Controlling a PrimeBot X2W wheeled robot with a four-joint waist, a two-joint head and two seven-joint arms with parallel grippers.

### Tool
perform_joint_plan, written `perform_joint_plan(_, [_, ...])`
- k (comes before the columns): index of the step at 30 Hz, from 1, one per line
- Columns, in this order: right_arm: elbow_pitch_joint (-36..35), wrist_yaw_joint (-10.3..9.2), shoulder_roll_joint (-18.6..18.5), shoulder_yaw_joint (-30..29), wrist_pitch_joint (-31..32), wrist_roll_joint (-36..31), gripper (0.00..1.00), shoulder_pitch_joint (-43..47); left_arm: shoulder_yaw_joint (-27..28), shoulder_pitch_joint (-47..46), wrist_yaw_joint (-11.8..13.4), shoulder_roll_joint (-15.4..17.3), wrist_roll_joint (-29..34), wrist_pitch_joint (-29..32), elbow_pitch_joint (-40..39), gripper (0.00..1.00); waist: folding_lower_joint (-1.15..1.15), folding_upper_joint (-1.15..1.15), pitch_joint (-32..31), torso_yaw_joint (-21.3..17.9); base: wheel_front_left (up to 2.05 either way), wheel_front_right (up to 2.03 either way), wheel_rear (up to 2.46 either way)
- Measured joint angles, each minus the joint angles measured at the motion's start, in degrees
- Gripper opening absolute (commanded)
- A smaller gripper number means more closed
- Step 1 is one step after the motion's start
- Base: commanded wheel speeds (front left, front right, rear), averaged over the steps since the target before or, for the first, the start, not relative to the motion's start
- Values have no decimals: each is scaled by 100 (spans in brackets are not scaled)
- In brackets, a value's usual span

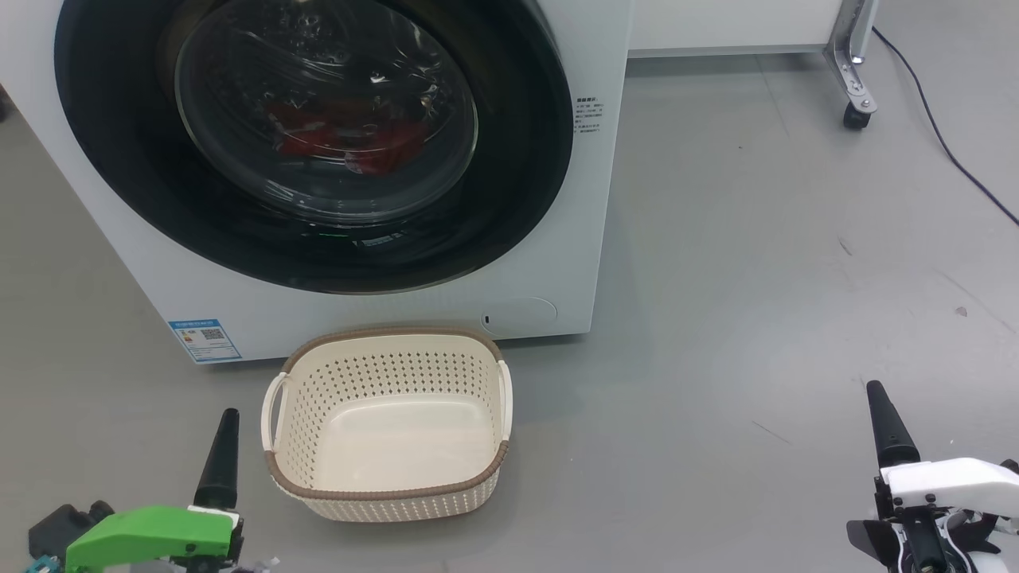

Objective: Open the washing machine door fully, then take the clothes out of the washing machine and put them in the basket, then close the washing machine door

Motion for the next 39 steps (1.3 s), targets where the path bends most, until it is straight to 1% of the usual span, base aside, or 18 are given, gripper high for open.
perform_joint_plan(4, [-1, -1, -118, 140, -109, -434, 100, -1, -134, -29, 2, 124, 442, -85, -1, 100, 0, 0, -1, 6, 0, 0, 0])
perform_joint_plan(10, [-13, -63, -278, 360, -226, -1138, 100, -3, -328, -124, 129, 216, 1140, -200, -25, 100, 0, 0, -7, 13, 0, 0, 0])
perform_joint_plan(11, [-15, -110, -309, 415, -252, -1277, 100, -3, -341, -125, 152, 219, 1261, -201, -37, 100, 0, 0, -8, 14, 0, 0, 0])
perform_joint_plan(14, [-14, -164, -358, 534, -319, -1604, 100, -4, -410, -142, 213, 288, 1740, -255, -88, 100, 0, 0, -11, 14, 0, 0, 0])
perform_joint_plan(15, [-15, -190, -369, 566, -328, -1700, 100, -4, -420, -146, 258, 290, 1806, -298, -108, 100, 0, 0, -13, 13, 0, 0, 0])
perform_joint_plan(19, [-13, -260, -430, 706, -419, -2090, 100, -5, -597, -147, 348, 338, 2305, -352, -145, 100, 0, 0, -23, 10, 0, 0, 0])
perform_joint_plan(20, [-13, -305, -438, 739, -439, -2197, 100, -5, -638, -147, 366, 353, 2460, -374, -148, 100, 0, 0, -26, 8, 0, 0, 0])
perform_joint_plan(22, [-13, -316, -455, 814, -471, -2399, 100, -5, -749, -147, 438, 390, 2721, -420, -165, 100, 0, 0, -33, 5, 0, 0, 0])
perform_joint_plan(23, [-13, -361, -463, 857, -480, -2494, 100, -5, -777, -147, 463, 397, 2867, -443, -176, 100, 0, 0, -37, 4, 0, 0, 0])
perform_joint_plan(25, [-12, -374, -466, 892, -513, -2606, 100, -4, -817, -147, 504, 403, 2950, -472, -183, 100, 0, 0, -40, 2, 0, 0, 0])
perform_joint_plan(29, [-29, -494, -483, 1023, -577, -2995, 100, -4, -1003, -147, 612, 441, 3461, -545, -186, 100, 0, 0, -56, -4, 0, 0, 0])
perform_joint_plan(34, [-91, -580, -508, 1167, -678, -3472, 100, -4, -1207, -147, 721, 466, 3994, -632, -183, 100, 0, 0, -74, -8, 0, 0, 0])
perform_joint_plan(36, [-114, -654, -514, 1236, -727, -3671, 100, -4, -1276, -146, 765, 468, 4192, -670, -178, 100, 0, 0, -80, -7, 0, 0, 0])
perform_joint_plan(39, [-137, -669, -516, 1312, -776, -3907, 100, -4, -1359, -144, 822, 475, 4455, -723, -168, 100, 0, 0, -89, -6, 0, 0, 0])
